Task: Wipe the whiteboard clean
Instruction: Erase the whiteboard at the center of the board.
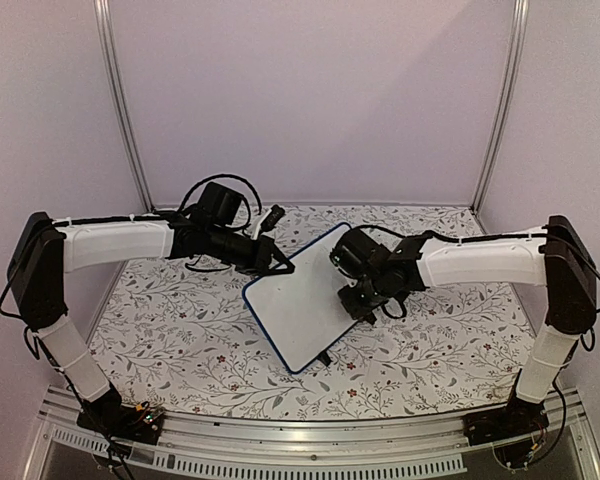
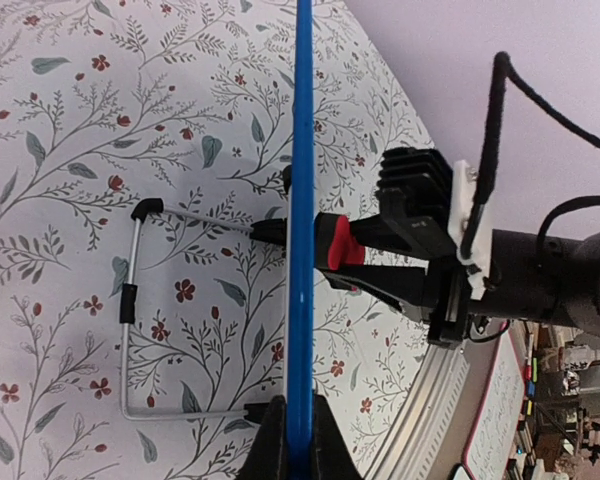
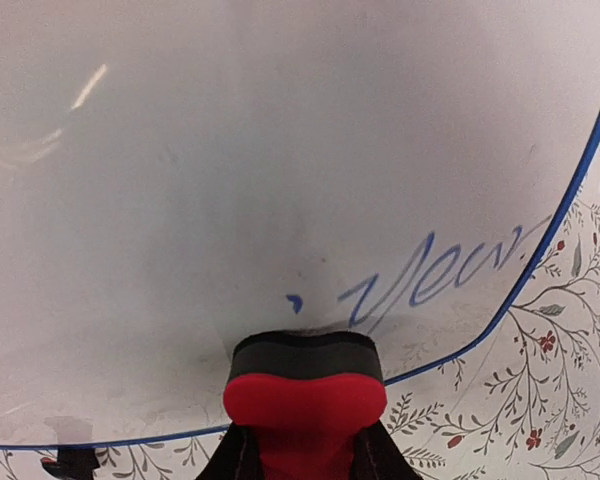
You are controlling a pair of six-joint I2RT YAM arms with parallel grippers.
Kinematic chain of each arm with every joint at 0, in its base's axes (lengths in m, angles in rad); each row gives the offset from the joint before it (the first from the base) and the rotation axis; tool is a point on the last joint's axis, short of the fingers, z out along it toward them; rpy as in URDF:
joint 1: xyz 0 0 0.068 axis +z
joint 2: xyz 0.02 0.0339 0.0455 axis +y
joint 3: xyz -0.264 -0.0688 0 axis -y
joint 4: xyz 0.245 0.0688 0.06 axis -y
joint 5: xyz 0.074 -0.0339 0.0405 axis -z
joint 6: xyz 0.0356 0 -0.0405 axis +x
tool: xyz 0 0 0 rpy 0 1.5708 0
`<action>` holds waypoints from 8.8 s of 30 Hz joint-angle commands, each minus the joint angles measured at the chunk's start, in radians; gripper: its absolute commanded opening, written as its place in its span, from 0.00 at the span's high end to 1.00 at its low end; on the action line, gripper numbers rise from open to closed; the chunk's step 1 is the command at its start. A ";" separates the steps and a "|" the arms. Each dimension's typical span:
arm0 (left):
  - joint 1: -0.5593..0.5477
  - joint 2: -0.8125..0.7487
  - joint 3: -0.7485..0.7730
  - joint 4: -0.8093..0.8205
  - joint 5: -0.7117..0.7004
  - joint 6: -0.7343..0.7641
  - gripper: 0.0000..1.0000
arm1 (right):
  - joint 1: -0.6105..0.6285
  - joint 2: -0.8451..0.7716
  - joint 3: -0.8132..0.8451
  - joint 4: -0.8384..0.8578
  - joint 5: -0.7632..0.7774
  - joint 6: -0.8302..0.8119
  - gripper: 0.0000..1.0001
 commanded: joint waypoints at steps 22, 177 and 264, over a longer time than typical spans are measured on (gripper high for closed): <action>-0.010 0.018 -0.011 0.010 0.013 -0.001 1.00 | -0.030 0.008 -0.056 0.045 0.028 0.008 0.75; -0.004 0.001 -0.020 0.025 0.029 -0.008 1.00 | -0.061 -0.016 -0.029 0.026 -0.031 -0.067 0.76; 0.009 -0.015 -0.027 0.045 0.059 -0.020 1.00 | -0.153 0.027 0.089 0.071 -0.046 -0.116 0.76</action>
